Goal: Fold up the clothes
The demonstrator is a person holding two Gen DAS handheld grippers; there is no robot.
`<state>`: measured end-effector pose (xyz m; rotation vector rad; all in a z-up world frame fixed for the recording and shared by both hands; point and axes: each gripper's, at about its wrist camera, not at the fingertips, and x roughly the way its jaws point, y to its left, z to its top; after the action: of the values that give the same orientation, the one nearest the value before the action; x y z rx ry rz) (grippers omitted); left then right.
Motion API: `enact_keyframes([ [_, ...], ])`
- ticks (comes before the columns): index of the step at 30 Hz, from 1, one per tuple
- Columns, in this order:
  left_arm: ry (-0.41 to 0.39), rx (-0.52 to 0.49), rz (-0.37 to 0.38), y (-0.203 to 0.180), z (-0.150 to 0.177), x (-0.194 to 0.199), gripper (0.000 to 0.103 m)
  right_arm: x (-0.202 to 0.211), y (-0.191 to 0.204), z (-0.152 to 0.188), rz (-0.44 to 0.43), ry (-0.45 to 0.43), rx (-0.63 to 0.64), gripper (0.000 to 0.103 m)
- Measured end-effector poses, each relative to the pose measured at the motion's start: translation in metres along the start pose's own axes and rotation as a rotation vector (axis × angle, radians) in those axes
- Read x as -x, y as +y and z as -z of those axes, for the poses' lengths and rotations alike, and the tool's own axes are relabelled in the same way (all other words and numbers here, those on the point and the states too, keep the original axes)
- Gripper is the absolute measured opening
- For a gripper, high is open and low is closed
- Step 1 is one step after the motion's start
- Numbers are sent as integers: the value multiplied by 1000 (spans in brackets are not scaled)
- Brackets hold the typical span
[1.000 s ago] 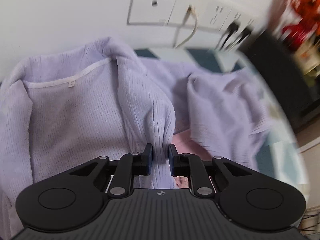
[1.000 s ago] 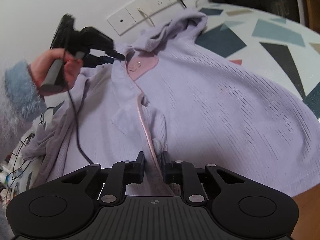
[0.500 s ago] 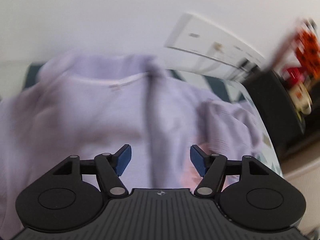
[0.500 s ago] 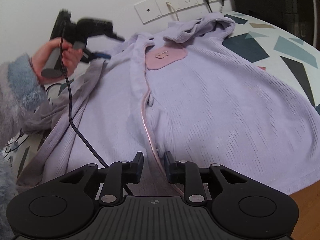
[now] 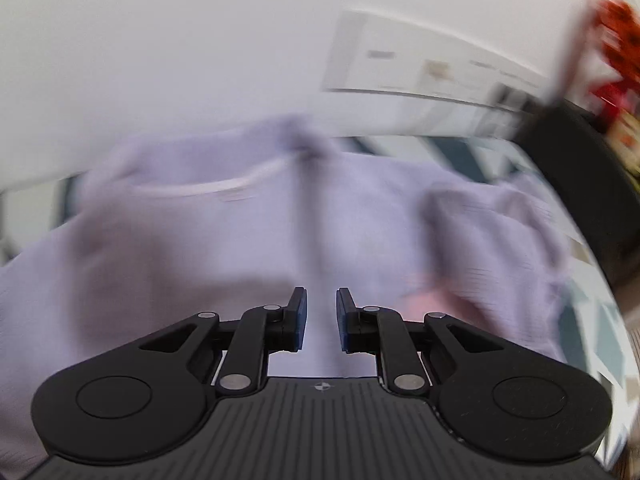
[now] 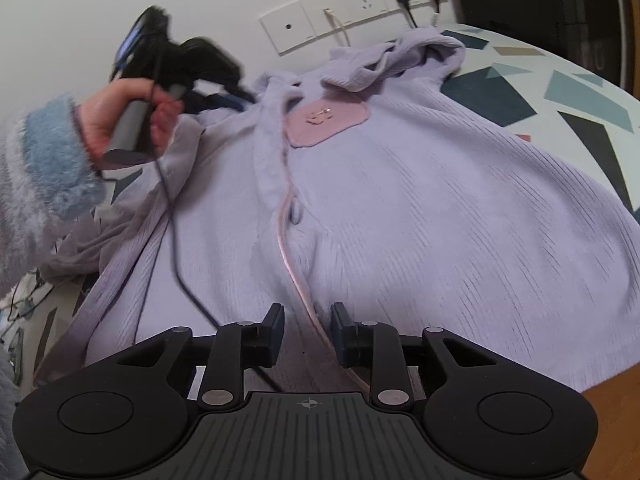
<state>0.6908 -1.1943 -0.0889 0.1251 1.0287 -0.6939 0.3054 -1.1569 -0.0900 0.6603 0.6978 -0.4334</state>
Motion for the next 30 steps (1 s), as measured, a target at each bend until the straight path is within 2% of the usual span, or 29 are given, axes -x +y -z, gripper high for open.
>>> enact_keyframes([
  [2, 46, 75, -61, 28, 1, -5, 17, 0, 0, -1, -1, 1, -2, 27],
  [4, 61, 89, -44, 35, 0, 1, 18, 4, 1, -2, -5, -11, -9, 29],
  [5, 62, 77, -20, 31, -1, 4, 27, 6, 1, -2, -6, -19, -11, 30],
  [6, 54, 41, 15, 19, -1, 7, 45, 8, 1, -3, -7, -27, -13, 30],
  [8, 17, -97, 44, -20, 4, 11, 65, 8, -1, -3, -1, -26, -20, 30],
  [11, -37, -310, 52, -81, 15, 10, 67, 9, -4, -3, 9, -32, -32, 30],
  [12, -35, -351, 29, -96, 19, 3, 68, 9, -5, -3, 12, -35, -36, 30],
  [14, -6, -368, -20, -111, 24, -15, 67, 11, -7, -3, 18, -42, -44, 30],
  [16, 23, -356, -50, -115, 27, -27, 56, 12, -8, -3, 25, -48, -53, 30],
  [17, 27, -333, -42, -108, 27, -25, 37, 13, -9, -3, 28, -52, -57, 30],
  [18, 31, -310, -34, -101, 27, -22, 24, 14, -10, -3, 31, -55, -61, 30],
  [21, 45, -240, -9, -81, 27, -15, 21, 16, -13, -3, 40, -65, -74, 31],
  [23, 45, -204, 37, -61, 21, -2, 17, 17, -15, -3, 47, -72, -82, 34],
  [25, 62, -108, 82, -29, 13, 8, 16, 18, -18, -3, 52, -75, -92, 35],
  [28, 112, 65, 108, 22, 9, 7, 13, 18, -24, -4, 50, -88, -124, 36],
  [30, 140, 106, 103, 41, 13, 3, 13, 20, -26, -4, 46, -103, -146, 39],
])
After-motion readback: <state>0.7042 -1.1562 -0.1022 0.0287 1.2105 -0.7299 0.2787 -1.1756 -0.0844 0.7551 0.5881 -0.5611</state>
